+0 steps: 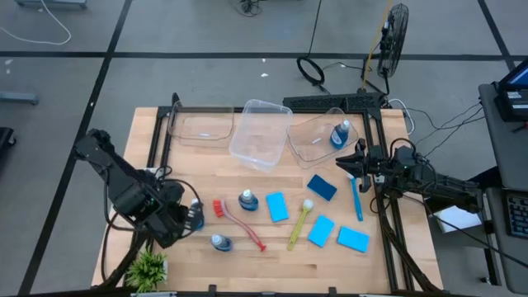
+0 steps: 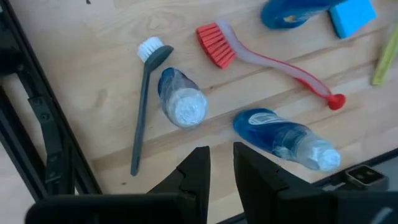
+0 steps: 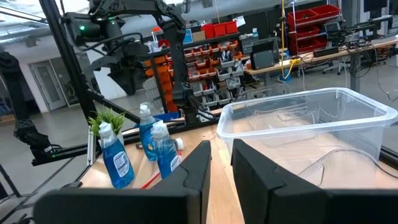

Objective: Pick & Place Kitchen Sink Supplies
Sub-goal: Put the blue dish soap into the right transparent bin

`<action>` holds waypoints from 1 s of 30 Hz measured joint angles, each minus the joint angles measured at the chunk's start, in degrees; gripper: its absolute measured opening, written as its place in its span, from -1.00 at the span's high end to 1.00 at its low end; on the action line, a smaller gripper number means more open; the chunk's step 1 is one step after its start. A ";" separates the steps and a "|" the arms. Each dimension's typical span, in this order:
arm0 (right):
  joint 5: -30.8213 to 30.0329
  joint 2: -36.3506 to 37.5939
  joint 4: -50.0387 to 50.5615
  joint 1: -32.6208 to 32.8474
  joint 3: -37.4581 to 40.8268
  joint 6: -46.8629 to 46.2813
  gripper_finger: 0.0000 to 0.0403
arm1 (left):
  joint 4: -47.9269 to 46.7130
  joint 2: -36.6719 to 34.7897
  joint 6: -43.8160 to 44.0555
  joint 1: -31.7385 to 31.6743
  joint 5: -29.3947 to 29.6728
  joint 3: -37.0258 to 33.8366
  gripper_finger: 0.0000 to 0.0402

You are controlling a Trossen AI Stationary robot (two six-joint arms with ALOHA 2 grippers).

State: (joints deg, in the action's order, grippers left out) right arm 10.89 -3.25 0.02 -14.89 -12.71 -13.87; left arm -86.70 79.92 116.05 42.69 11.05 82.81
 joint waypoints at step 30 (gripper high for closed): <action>-0.04 0.00 -0.18 0.02 -0.02 -0.16 0.73 | 6.50 1.66 2.78 -1.96 -0.48 -7.90 0.03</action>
State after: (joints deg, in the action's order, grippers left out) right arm 10.85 -3.25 -0.16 -14.87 -12.73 -14.03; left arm -80.20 81.58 118.83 40.73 10.57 74.91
